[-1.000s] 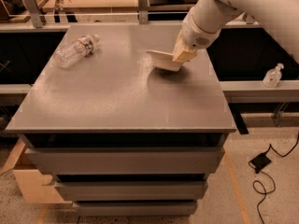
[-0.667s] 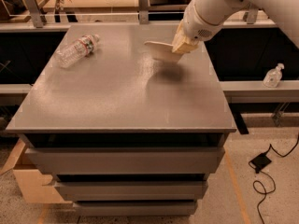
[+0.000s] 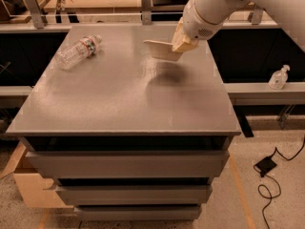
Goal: Move paper bowl near water bottle
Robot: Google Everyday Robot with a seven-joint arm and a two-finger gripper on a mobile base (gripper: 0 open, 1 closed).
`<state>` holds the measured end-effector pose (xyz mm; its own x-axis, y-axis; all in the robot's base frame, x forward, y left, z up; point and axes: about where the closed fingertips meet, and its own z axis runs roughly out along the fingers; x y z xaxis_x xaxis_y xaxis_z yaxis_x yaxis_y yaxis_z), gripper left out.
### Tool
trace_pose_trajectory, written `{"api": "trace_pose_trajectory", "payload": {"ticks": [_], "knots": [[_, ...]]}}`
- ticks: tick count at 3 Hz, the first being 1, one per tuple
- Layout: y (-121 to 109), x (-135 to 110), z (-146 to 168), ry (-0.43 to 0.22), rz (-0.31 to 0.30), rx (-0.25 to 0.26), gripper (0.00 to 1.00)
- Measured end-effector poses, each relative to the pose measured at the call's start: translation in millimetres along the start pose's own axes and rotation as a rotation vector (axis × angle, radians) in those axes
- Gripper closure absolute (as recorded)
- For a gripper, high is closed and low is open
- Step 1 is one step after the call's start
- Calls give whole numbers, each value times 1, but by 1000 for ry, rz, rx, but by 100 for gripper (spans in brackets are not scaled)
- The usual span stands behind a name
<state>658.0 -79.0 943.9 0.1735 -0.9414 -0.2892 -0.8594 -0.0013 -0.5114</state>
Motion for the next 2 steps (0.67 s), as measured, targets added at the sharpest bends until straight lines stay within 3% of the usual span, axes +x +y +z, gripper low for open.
{"api": "trace_pose_trajectory", "payload": {"ticks": [2], "knots": [[-30, -59, 10, -8, -268, 143, 100]]}}
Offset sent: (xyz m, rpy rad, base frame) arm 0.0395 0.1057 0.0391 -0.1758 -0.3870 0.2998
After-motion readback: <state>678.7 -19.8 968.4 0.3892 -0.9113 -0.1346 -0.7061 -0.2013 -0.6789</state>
